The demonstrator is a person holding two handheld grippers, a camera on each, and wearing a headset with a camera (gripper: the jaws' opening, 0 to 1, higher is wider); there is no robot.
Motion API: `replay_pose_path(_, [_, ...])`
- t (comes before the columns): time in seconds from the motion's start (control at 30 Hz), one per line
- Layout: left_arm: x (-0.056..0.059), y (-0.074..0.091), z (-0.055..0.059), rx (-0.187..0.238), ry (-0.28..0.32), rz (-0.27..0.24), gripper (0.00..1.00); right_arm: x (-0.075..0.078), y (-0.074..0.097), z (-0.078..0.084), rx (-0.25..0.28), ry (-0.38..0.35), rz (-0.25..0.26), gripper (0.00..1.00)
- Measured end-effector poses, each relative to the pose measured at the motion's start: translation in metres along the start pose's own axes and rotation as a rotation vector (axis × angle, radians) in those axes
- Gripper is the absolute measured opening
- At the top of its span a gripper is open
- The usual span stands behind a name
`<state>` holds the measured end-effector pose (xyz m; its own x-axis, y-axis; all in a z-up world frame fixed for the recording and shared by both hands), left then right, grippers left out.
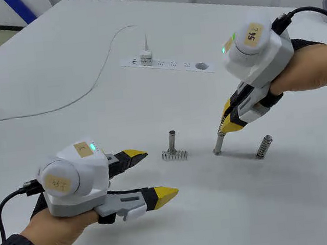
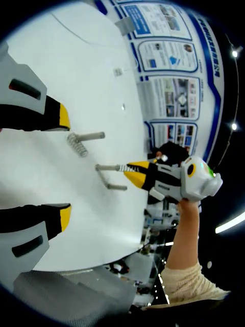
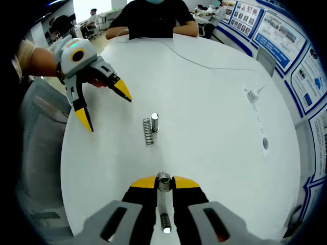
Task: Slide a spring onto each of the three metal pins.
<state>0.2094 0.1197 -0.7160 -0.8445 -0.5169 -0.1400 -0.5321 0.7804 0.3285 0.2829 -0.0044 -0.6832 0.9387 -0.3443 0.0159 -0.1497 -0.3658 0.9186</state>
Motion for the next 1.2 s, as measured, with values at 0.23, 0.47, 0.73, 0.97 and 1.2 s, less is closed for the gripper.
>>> replay_pose_path(0.23, [0.000,0.000,0.000,-0.001,0.001,0.000,0.58,-0.002,-0.012,0.003,-0.015,-0.013,-0.006,0.12])
replay_pose_path(0.47, [0.001,-0.001,0.000,-0.002,0.001,0.000,0.58,-0.002,-0.025,0.008,-0.040,-0.018,-0.003,0.12])
replay_pose_path(0.73, [-0.002,0.002,0.000,-0.003,0.002,-0.008,0.58,-0.002,-0.036,0.011,-0.048,-0.036,-0.011,0.12])
replay_pose_path(0.97, [-0.003,0.002,0.000,-0.002,0.003,-0.009,0.57,-0.001,-0.044,0.013,-0.052,-0.044,-0.009,0.12])
replay_pose_path(1.2, [-0.003,0.002,0.001,-0.006,0.001,-0.011,0.57,-0.002,-0.046,0.013,-0.053,-0.047,-0.006,0.13])
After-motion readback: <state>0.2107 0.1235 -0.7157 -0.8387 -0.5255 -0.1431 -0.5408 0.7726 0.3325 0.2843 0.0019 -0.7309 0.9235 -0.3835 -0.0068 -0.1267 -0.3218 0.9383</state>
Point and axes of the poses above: the centre of the closed fingertips' face, and the gripper's own axes: y roughly backward along the fingers, x roughly to its right, z roughly out of its underside, the point moved 2 cm from there along y, roughly backward along the fingers, and after that the axes turned 11 degrees about -y, right-handed, at the moved point
